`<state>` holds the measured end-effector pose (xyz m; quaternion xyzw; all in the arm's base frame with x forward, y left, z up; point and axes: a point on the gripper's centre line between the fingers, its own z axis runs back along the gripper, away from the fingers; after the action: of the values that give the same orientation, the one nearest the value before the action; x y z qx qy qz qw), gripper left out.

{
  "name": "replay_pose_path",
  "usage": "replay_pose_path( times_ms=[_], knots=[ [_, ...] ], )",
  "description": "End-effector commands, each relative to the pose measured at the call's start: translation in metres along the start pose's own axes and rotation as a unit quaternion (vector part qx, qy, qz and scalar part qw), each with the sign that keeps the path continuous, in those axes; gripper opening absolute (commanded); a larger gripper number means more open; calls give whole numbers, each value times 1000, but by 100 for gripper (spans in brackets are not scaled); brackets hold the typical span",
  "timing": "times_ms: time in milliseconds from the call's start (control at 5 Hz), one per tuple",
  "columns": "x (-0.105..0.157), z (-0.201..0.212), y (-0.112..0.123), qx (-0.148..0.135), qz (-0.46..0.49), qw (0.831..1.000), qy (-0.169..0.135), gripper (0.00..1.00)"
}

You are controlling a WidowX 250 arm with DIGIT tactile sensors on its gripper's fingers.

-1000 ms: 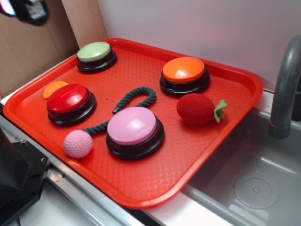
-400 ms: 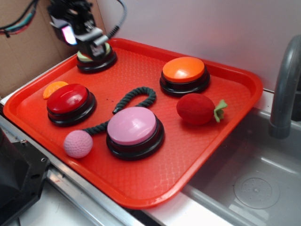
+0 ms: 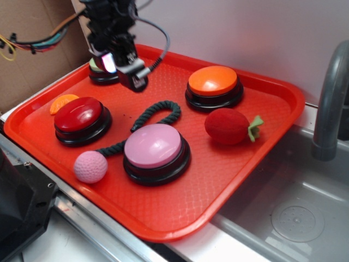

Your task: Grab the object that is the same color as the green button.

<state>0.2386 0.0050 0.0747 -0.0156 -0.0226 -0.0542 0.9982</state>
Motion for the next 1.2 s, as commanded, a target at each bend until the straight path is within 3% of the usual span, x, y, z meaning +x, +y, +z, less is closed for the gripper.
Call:
replay_pose_path(
  times_ms=[0, 200, 400, 600, 800, 1000],
  knots=[
    [18, -43, 17, -15, -51, 998, -12, 100],
    [21, -58, 20, 1, -43, 999, 4, 100],
    [27, -64, 17, -12, -55, 998, 2, 100],
    [27, -68, 16, -8, -54, 998, 5, 100],
    [26, -69, 16, -3, -46, 999, 4, 0],
    [26, -69, 16, -6, -44, 999, 1, 0]
  ],
)
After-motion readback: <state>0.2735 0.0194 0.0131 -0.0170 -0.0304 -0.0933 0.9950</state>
